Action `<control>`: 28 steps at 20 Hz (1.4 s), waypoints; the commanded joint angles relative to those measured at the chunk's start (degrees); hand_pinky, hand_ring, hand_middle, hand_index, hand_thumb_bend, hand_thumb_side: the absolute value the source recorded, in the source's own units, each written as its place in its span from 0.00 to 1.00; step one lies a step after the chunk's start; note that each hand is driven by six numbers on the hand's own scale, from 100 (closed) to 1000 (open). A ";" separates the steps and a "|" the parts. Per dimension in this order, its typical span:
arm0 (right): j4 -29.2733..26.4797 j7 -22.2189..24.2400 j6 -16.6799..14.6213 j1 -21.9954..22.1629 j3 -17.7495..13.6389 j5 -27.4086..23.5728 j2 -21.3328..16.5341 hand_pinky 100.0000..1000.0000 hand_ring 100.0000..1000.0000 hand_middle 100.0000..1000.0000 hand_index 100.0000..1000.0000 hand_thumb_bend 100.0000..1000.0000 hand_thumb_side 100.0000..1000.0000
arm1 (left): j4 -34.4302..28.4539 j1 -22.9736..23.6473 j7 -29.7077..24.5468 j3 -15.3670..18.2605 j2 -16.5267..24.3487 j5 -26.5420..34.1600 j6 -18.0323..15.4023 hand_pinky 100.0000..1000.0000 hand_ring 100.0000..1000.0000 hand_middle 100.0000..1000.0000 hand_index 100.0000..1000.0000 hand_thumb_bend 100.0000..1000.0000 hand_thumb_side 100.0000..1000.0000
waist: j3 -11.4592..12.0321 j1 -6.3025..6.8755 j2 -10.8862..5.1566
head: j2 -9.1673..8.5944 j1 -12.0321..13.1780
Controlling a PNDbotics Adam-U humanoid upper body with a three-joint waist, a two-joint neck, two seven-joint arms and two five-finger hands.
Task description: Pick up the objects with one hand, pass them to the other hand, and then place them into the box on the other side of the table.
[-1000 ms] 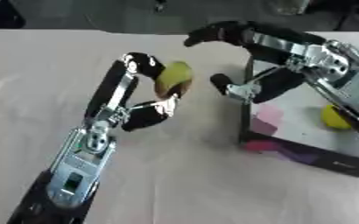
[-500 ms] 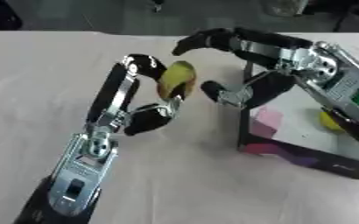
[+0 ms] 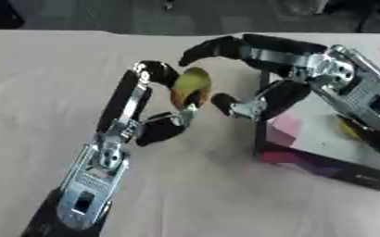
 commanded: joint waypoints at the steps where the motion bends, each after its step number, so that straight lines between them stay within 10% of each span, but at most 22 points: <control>1: -0.83 -0.18 0.26 -0.86 -0.50 0.55 -0.74 1.00 1.00 0.88 0.93 0.00 0.33 | -1.09 -1.39 -0.27 -0.49 -0.76 0.33 -0.57 0.67 0.47 0.31 0.44 0.00 0.04 | 0.06 -0.71 -0.05 | -0.77 -0.56; 21: -0.63 -1.28 2.88 0.30 -0.79 5.78 -0.55 0.98 1.00 0.79 0.87 0.00 0.28 | -2.90 -1.44 -0.08 -1.31 -0.40 -0.82 -1.80 0.67 0.47 0.31 0.44 0.00 0.02 | 0.08 -0.60 0.35 | -1.28 -0.76; 28: -0.20 -2.93 4.33 0.45 -0.78 6.23 -0.28 0.96 1.00 0.61 0.68 0.00 0.20 | -2.81 -1.29 0.26 -1.44 -0.47 -0.61 -1.85 0.67 0.47 0.31 0.44 0.00 0.02 | -0.10 -0.56 0.46 | -1.25 -0.86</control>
